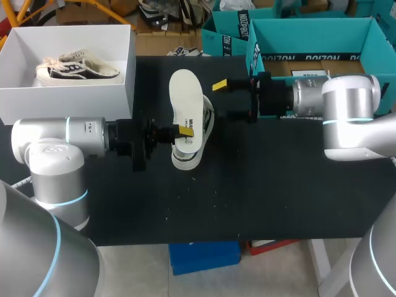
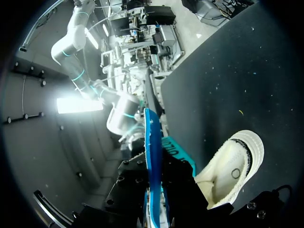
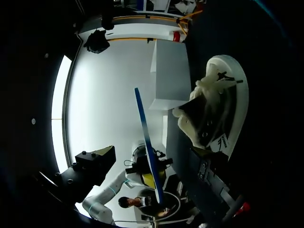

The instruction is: Take the shoe out of the shoebox, open the shoe tongue, remove and reinsert the insole, then place the shoe into the shoebox

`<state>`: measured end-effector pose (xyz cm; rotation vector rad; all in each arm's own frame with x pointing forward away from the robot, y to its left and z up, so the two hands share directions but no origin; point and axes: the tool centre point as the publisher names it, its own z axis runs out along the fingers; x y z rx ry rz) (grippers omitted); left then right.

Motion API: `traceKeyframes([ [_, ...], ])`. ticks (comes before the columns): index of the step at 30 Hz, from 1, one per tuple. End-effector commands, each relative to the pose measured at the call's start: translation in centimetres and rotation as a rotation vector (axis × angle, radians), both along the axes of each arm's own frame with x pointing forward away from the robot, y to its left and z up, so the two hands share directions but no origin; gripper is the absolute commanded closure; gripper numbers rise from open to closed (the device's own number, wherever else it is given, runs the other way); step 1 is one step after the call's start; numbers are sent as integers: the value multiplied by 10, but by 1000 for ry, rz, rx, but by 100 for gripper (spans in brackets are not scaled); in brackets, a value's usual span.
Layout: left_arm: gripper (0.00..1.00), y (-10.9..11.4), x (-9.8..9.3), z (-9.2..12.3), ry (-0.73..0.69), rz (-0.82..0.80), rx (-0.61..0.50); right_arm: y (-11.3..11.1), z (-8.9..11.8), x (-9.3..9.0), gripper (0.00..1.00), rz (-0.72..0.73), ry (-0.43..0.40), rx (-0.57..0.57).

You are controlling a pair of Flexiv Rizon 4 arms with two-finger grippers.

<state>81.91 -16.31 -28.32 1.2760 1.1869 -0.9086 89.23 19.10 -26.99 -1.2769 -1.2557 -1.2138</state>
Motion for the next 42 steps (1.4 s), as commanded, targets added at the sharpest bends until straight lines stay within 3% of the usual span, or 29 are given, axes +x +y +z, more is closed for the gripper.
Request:
traceKeyframes([
  [1,100,-1,-1,0,-2,4,3,15,-4,2,0,1,-15,8],
  [10,100,-1,-1,0,-2,4,3,32,4,2,1,9,-44,1],
  [12,100,-1,-1,0,-2,4,3,35,6,2,6,9,-50,-2],
  [16,100,-1,-1,0,-2,4,3,43,7,2,29,18,-64,-9],
  [23,100,-1,-1,0,-2,4,3,56,2,2,46,35,-63,-8],
  [31,100,-1,-1,0,-2,4,3,65,-4,3,51,45,-54,2],
  [32,100,-1,-1,0,-2,4,3,65,-4,3,54,45,-52,3],
  [33,100,-1,-1,0,-2,4,3,66,-4,3,64,45,-52,3],
  [34,100,-1,-1,0,-2,4,3,66,-5,3,89,43,-50,3],
  [35,100,-1,-1,0,-2,4,3,67,-6,3,100,45,-46,-1],
  [41,100,-1,-1,0,-2,4,3,68,-7,3,100,44,-37,0],
  [42,91,-1,-1,0,-2,4,3,68,-7,3,100,44,-37,0],
])
